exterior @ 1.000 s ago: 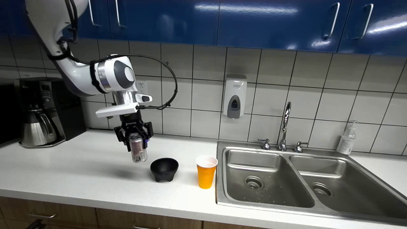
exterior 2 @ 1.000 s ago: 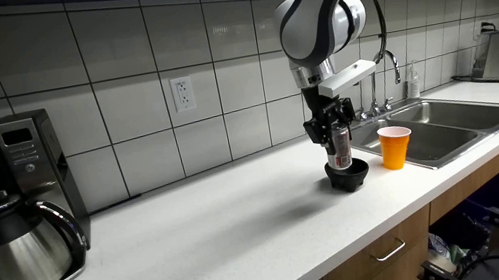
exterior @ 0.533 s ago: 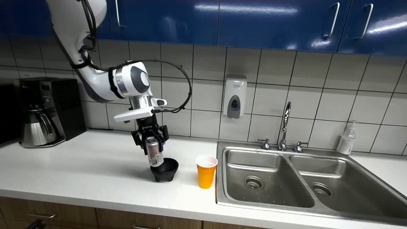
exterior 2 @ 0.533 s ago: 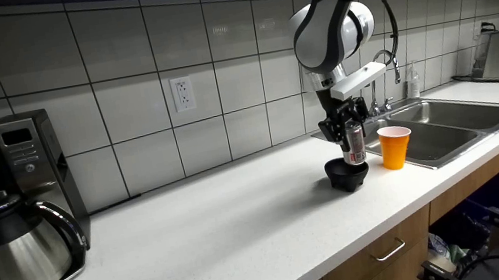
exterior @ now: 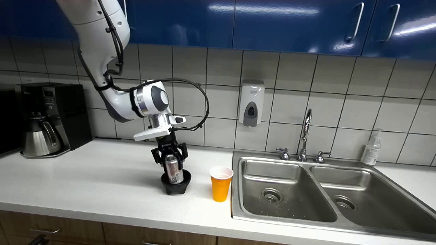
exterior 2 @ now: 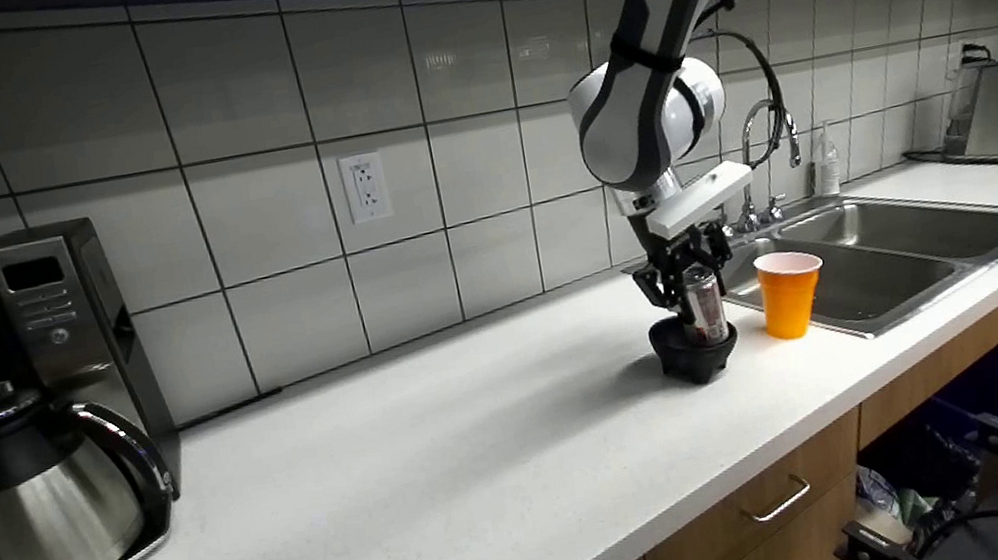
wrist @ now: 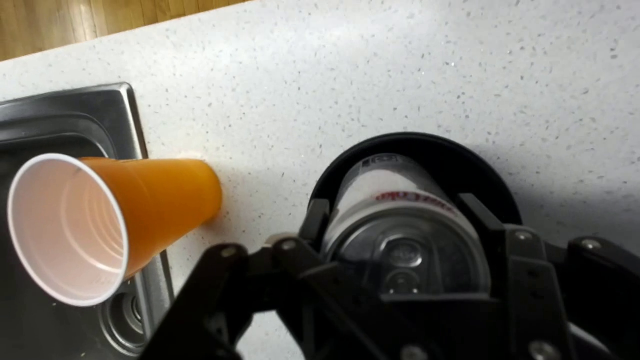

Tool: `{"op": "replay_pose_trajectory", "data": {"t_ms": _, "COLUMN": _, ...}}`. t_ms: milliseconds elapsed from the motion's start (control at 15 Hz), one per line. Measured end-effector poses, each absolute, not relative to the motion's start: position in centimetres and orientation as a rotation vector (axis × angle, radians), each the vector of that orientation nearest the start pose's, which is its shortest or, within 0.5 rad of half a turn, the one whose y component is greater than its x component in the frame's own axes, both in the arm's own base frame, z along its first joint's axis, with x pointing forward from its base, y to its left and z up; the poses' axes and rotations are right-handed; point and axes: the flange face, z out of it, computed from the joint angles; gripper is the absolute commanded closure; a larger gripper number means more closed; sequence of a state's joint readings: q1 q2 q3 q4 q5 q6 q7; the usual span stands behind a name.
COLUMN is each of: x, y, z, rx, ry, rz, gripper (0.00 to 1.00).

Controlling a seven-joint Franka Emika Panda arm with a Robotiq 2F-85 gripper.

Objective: Put the silver can inside the black bowl

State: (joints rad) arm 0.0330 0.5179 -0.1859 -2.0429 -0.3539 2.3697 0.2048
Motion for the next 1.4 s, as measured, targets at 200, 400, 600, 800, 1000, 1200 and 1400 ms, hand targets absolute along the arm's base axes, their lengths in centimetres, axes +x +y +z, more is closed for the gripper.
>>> {"op": "replay_pose_trajectory", "data": {"t_ms": 200, "x": 58.2, "y": -9.5, "z": 16.3, "rx": -3.454, "ry": 0.131, "rz": 0.313, "gripper": 0.59}}
{"op": "replay_pose_trajectory", "data": {"t_ms": 400, "x": 59.0, "y": -9.6, "z": 15.2, "rx": -3.453, "ry": 0.152, "rz": 0.314, "gripper": 0.59}}
{"op": "replay_pose_trajectory", "data": {"t_ms": 600, "x": 59.3, "y": -9.6, "z": 14.7, "rx": -3.436, "ry": 0.19, "rz": 0.315, "gripper": 0.59}}
{"op": "replay_pose_trajectory", "data": {"t_ms": 800, "x": 59.4, "y": -9.7, "z": 14.6, "rx": -3.411, "ry": 0.241, "rz": 0.312, "gripper": 0.59}}
{"op": "replay_pose_trajectory", "data": {"t_ms": 1000, "x": 59.4, "y": -10.0, "z": 14.7, "rx": -3.397, "ry": 0.274, "rz": 0.309, "gripper": 0.59}}
{"op": "replay_pose_trajectory", "data": {"t_ms": 1200, "x": 59.4, "y": -10.4, "z": 14.7, "rx": -3.391, "ry": 0.293, "rz": 0.309, "gripper": 0.59}}
{"op": "replay_pose_trajectory", "data": {"t_ms": 1400, "x": 59.3, "y": -10.6, "z": 14.7, "rx": -3.389, "ry": 0.301, "rz": 0.309, "gripper": 0.59}}
